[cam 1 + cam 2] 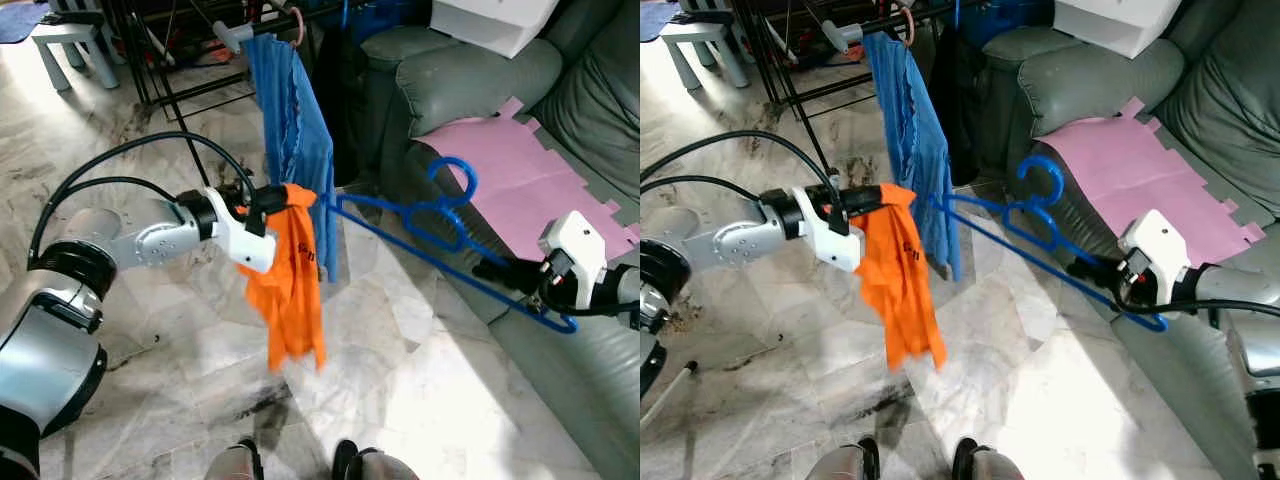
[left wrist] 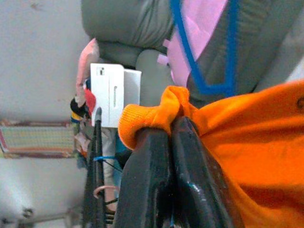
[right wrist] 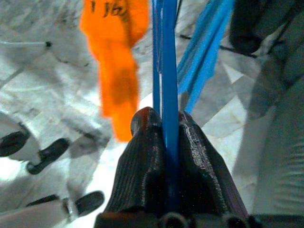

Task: Hang hanger

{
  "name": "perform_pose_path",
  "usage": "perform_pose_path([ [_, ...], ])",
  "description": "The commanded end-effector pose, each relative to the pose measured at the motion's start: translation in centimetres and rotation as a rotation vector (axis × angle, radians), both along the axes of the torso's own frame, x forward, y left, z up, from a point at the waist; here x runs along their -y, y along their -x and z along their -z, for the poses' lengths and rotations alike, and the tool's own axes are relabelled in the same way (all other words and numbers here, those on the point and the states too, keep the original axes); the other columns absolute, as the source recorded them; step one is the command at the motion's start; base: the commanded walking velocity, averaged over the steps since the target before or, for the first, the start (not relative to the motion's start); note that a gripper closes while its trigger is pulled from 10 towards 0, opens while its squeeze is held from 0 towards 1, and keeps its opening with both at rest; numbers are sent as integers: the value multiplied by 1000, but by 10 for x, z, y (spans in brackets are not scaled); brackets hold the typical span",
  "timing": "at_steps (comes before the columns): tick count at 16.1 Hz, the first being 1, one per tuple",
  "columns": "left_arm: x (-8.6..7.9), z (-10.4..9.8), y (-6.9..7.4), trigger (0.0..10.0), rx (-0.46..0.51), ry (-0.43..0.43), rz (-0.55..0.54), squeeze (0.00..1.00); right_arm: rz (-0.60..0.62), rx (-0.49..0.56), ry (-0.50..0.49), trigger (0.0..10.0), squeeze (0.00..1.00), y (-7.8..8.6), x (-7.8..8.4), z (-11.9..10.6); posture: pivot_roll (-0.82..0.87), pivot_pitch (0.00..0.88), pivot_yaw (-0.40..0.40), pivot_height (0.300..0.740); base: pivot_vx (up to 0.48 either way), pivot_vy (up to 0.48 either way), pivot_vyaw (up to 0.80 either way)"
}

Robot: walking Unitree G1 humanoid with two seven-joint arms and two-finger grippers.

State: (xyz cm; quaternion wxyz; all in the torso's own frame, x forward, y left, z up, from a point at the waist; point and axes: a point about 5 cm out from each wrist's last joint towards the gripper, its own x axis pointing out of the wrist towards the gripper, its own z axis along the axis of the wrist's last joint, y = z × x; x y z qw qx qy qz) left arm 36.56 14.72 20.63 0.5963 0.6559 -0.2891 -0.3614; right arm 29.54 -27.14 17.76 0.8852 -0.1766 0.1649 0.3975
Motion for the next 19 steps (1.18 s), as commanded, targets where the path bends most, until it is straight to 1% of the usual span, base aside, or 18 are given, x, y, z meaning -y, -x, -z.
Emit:
perform_pose_path([
  [1, 1, 8, -2, 10000, -95, 94, -66, 0, 1, -19, 19, 10000, 0, 2, 4, 4, -61, 176, -7, 740, 0, 0, 0],
  [2, -1, 16, -9, 10000, -211, 230, -196, 0, 39, 19, 24, 10000, 0, -3, 3, 6, -60, 174, -2, 740, 0, 0, 0],
  [4, -4, 33, -16, 10000, -399, 439, -366, 0, 108, 80, 29, 10000, 0, -10, 1, 9, -60, 172, 2, 740, 0, 0, 0],
  [5, -4, 42, -21, 10000, -555, 783, -500, 0, 183, 138, 6, 10000, 0, -17, -3, 11, -60, 172, 4, 740, 0, 0, 0],
  [6, -4, 46, -23, 10000, -640, 950, -538, 0, 209, 157, -3, 10000, 0, -18, -5, 13, -60, 172, 4, 740, 0, 0, 0],
  [7, -5, 51, -24, 10000, -765, 1160, -562, 0, 230, 170, -11, 10000, 0, -19, -6, 15, -61, 171, -2, 740, 0, 0, 0],
  [8, -14, 60, -22, 10000, -811, 1278, -632, 0, 268, 198, -12, 10000, 0, -22, -6, 15, -61, 171, -2, 740, 0, 0, 0],
  [10, -23, 68, -22, 10000, -903, 1407, -680, 0, 331, 248, -20, 10000, 0, -30, -7, 11, -54, 166, -2, 740, 0, 0, 0],
  [11, -26, 66, -22, 10000, -941, 1437, -672, 0, 353, 279, -29, 10000, 0, -35, -10, 11, -47, 157, 4, 740, 0, 0, 0],
  [12, -30, 62, -24, 10000, -952, 1458, -671, 0, 357, 299, -38, 10000, 0, -37, -16, 10, -45, 151, 7, 740, 0, 0, 0],
  [13, -30, 58, -24, 10000, -945, 1429, -651, 0, 356, 313, -51, 10000, 0, -38, -22, 10, -42, 144, 11, 740, 0, 0, 0],
  [14, -31, 56, -24, 10000, -946, 1418, -641, 0, 359, 319, -54, 10000, 0, -39, -23, 10, -42, 144, 11, 740, 0, 0, 0],
  [15, -26, 54, -22, 10000, -983, 1319, -566, 0, 365, 326, -62, 10000, 0, -40, -28, 14, -44, 136, 15, 740, 0, 0, 0],
  [16, -12, 50, -11, 10000, -1083, 1085, -342, 0, 354, 319, -77, 10000, 0, -40, -33, 17, -44, 128, 18, 740, 0, 0, 0],
  [17, -3, 48, 3, 10000, -1121, 826, -160, 0, 327, 311, -72, 10000, 0, -40, -37, 19, -45, 119, 19, 740, 0, 0, 0],
  [18, -3, 49, 12, 10000, -1106, 554, -92, 0, 280, 295, -55, 10000, 0, -38, -40, 22, -44, 113, 21, 740, 0, 0, 0],
  [19, -12, 51, 17, 10000, -1039, 265, -93, 0, 246, 279, -41, 10000, 0, -37, -40, 23, -44, 107, 24, 740, 0, 0, 0],
])
